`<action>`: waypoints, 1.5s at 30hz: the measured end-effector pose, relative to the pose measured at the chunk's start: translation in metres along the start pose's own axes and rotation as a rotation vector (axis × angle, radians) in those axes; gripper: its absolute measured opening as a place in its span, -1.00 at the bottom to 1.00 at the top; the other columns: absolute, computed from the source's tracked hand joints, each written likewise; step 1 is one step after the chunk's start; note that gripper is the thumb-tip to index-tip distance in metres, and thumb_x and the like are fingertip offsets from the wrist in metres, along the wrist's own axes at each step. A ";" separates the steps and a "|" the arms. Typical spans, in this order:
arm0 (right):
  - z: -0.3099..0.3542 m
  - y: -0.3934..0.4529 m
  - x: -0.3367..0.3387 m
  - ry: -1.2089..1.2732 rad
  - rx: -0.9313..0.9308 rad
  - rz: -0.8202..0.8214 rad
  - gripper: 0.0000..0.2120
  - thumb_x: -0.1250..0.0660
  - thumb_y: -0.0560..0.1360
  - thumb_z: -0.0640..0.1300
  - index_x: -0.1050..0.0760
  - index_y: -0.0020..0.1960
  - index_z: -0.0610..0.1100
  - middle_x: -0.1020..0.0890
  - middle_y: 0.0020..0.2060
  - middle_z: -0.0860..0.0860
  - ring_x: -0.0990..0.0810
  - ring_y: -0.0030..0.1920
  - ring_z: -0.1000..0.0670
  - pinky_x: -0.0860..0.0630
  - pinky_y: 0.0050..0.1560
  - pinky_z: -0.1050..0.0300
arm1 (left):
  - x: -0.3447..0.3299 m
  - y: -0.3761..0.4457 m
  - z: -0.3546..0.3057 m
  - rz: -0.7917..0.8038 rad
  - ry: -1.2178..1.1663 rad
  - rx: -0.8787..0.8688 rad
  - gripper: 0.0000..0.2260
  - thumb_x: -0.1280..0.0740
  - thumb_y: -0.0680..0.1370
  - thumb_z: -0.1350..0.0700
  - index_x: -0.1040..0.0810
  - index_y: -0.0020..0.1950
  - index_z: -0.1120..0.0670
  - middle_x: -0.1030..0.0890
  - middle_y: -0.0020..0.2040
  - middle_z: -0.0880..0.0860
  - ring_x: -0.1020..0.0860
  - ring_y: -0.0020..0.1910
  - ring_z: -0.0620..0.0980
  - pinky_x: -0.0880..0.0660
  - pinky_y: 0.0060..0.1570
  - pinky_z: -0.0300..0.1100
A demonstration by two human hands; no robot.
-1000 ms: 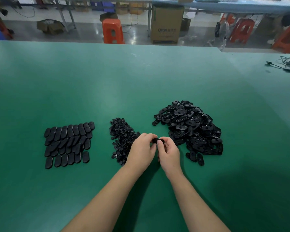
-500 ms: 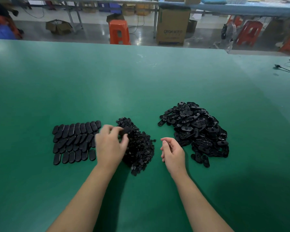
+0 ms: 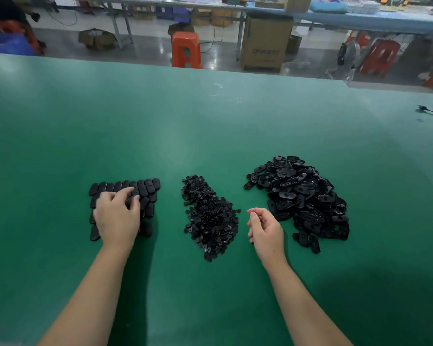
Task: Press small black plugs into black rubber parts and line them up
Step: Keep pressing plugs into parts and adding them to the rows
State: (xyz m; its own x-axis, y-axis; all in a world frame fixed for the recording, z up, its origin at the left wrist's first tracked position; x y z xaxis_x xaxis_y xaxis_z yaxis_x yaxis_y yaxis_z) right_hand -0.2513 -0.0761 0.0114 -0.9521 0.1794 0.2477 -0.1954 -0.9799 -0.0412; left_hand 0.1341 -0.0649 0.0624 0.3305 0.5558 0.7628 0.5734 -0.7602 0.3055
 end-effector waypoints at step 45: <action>0.032 0.059 0.042 -1.137 0.095 -0.057 -0.75 -0.19 0.67 0.00 -0.56 0.21 -0.07 -0.59 0.06 -0.03 -0.64 -0.09 -0.09 -0.43 -0.23 0.13 | -0.066 -0.067 -0.070 0.193 0.010 -0.267 -0.89 -0.39 0.60 0.14 -0.67 -0.05 0.16 -0.51 -0.19 0.03 -0.46 -0.43 0.05 -0.37 -0.46 -0.16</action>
State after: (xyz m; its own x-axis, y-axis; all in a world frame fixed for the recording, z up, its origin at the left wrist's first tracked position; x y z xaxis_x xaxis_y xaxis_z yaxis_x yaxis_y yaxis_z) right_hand -0.2955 -0.1295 0.0501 -0.1691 0.0879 0.9817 -0.1671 -0.9842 0.0593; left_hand 0.0215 -0.0742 0.0313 0.4061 0.3909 0.8260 0.2840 -0.9131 0.2925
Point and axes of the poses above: each hand's wrist, its own y-axis towards the middle knuckle, its own x-axis out of the back of the hand, z = x × y, the point moved 9 cm from there along y, towards the middle knuckle
